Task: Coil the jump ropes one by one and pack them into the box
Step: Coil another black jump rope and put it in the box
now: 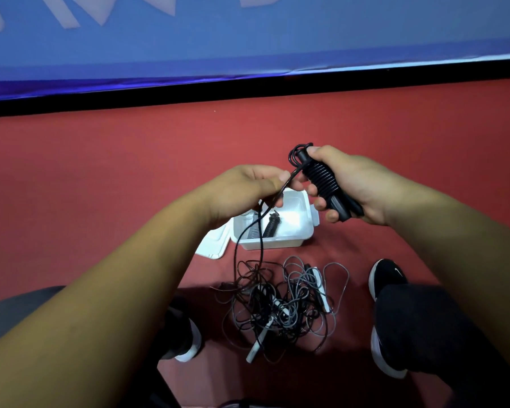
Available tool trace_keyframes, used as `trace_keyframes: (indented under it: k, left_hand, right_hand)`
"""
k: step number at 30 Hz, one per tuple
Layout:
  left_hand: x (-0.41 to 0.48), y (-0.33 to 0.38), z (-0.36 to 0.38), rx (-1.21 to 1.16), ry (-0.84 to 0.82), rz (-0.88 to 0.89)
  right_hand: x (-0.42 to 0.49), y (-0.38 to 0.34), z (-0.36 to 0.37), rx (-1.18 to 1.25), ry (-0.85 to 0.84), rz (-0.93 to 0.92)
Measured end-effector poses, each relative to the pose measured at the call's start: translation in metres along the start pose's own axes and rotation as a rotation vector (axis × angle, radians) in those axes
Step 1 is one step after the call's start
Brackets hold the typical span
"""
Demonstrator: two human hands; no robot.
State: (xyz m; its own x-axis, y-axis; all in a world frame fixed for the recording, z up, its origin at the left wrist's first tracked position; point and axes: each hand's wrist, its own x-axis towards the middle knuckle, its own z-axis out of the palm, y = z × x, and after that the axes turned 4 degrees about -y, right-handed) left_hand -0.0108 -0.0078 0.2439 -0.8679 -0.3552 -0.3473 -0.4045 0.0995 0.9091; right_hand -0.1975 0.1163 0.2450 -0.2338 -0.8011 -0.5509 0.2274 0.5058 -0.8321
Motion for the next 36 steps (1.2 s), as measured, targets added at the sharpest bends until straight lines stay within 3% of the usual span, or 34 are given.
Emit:
trace_keyframes:
  k: [6,10,18,31,36]
  left_hand:
    - [0.003,0.000,0.002,-0.275,-0.040,0.033]
    - [0.001,0.003,0.006,-0.141,-0.068,0.058]
    - [-0.003,-0.003,-0.002,0.218,0.040,0.042]
    - [-0.001,-0.010,-0.008,0.424,0.093,0.064]
    - [-0.002,-0.010,-0.008,0.377,0.091,0.074]
  right_hand:
    - [-0.002,-0.001,0.001,0.012,0.048,0.005]
    - [-0.002,-0.002,0.003,0.061,0.052,0.005]
    - [-0.007,-0.002,0.014,0.062,-0.069,0.016]
    - [-0.013,0.002,0.020,0.120,-0.203,0.031]
    - [-0.014,0.003,0.020,0.069,-0.193,0.027]
